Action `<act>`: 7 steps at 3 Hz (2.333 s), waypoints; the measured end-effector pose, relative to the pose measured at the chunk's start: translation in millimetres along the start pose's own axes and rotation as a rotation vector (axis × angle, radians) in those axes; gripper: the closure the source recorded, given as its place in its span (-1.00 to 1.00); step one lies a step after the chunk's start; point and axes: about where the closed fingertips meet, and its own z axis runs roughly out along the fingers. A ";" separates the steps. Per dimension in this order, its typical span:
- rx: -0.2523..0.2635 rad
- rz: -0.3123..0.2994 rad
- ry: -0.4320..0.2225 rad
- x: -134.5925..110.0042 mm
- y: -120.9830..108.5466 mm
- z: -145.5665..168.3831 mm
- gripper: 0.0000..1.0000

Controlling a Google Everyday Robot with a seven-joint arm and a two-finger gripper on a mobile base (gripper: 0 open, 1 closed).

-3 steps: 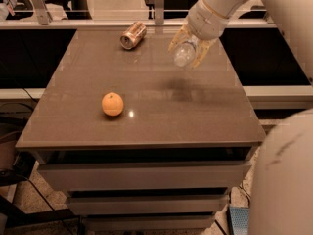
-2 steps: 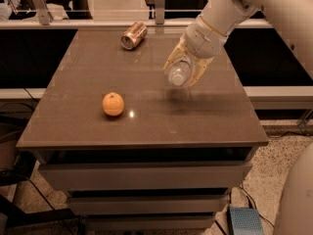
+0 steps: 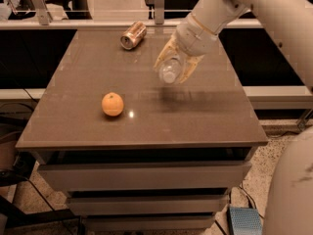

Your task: Move water bottle near orange

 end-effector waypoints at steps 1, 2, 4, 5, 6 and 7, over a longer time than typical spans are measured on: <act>0.039 -0.076 -0.044 -21.0 -25.7 16.2 1.00; 0.034 -0.125 -0.104 -48.5 -32.9 44.2 1.00; -0.017 -0.133 -0.201 -87.1 -16.6 72.1 0.68; -0.039 -0.144 -0.227 -101.6 -16.6 74.0 0.21; -0.052 -0.150 -0.244 -110.1 -17.1 75.8 -0.25; -0.059 -0.154 -0.256 -115.6 -17.6 77.4 -0.72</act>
Offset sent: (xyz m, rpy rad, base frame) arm -0.0759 0.0854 -0.0396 0.0602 0.0649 0.2462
